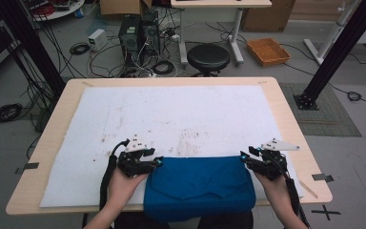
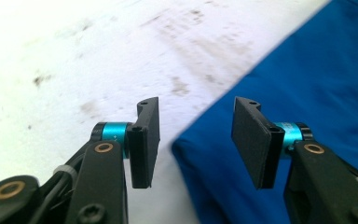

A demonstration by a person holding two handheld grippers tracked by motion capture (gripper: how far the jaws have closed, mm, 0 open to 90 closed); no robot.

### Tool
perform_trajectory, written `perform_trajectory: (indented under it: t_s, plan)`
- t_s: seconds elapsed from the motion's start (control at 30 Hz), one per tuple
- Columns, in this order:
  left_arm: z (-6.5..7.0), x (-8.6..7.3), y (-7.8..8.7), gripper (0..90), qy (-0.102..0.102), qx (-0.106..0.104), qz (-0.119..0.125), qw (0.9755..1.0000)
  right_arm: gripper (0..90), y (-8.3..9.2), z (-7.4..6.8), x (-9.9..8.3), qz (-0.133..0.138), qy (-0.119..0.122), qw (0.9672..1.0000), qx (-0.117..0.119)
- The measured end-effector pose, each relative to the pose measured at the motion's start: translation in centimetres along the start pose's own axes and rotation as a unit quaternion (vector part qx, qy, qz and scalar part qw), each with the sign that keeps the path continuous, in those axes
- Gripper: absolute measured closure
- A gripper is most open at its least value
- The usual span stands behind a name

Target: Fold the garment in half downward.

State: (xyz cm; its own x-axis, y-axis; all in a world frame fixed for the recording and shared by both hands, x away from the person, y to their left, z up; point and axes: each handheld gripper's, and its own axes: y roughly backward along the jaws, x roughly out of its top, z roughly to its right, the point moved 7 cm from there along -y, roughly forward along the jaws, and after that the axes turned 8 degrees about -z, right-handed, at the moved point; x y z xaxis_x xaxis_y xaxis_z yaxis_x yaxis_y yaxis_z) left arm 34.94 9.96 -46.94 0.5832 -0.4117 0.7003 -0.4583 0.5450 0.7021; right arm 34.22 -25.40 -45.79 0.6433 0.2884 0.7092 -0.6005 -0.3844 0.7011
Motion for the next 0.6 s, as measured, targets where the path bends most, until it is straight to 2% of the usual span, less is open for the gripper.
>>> perform_trajectory:
  t_s: [0.13,0.23,0.3,0.37,0.47,0.6]
  plan:
    - [-0.8,-0.7,-0.9,51.7,0.026,-0.004,-0.023,0.9994,54.6,-1.8,0.5,-0.6,-0.034,-0.016,0.9992,0.013]
    - [-0.7,-1.4,-1.3,54.3,0.039,-0.018,-0.033,0.9986,61.7,-2.5,0.3,-1.2,-0.052,-0.01,0.9984,0.02]
    - [-0.5,-1.6,-1.4,60.8,0.043,-0.029,-0.035,0.998,68.9,-2.7,0.2,-1.5,-0.061,-0.004,0.9977,0.029]
    - [-0.2,-1.7,-1.4,71.1,0.037,-0.042,-0.032,0.9979,75.7,-2.7,0.0,-1.7,-0.066,-0.004,0.997,0.039]
    - [0.2,-1.8,-1.4,80.0,0.024,-0.041,-0.032,0.9983,81.2,-2.6,-0.4,-1.8,-0.068,0.006,0.9966,0.046]
    - [0.3,-1.8,-1.2,83.8,0.018,-0.045,-0.026,0.9985,82.8,-2.3,-0.6,-1.7,-0.06,0.014,0.9969,0.05]
